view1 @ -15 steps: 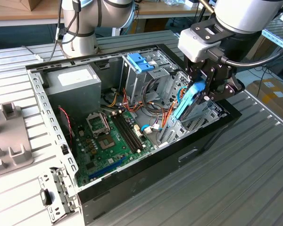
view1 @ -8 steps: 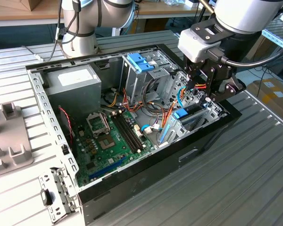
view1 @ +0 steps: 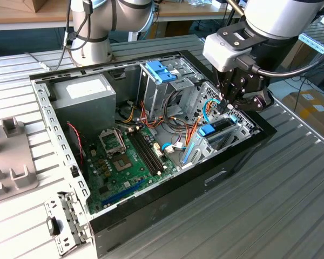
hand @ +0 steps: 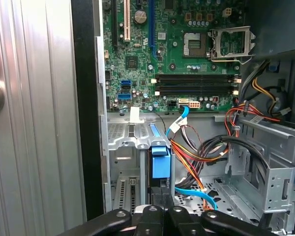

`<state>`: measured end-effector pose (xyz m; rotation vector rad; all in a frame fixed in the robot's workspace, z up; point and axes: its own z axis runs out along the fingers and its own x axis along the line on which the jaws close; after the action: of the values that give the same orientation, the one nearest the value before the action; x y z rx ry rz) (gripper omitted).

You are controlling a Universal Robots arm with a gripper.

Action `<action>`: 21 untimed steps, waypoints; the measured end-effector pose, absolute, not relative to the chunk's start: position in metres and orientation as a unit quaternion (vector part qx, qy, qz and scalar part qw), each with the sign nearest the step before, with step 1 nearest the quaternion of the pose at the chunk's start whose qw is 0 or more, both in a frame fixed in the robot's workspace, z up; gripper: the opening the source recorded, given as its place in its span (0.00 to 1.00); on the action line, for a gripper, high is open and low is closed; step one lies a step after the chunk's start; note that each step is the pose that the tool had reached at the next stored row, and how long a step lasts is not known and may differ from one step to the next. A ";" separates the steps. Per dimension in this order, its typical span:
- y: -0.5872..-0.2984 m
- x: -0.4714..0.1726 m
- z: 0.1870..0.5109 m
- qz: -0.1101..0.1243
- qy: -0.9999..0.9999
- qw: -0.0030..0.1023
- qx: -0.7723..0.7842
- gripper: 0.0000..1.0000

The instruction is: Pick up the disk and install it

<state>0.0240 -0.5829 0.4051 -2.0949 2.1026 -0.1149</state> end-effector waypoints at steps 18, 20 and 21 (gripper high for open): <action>-0.583 0.026 0.399 0.036 0.710 0.010 -0.703 0.11; -0.583 0.026 0.399 0.048 0.710 -0.001 -0.702 0.11; -0.583 0.026 0.398 0.052 0.710 -0.005 -0.702 0.11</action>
<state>0.0257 -0.5830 0.3984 -2.2127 2.2397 0.1633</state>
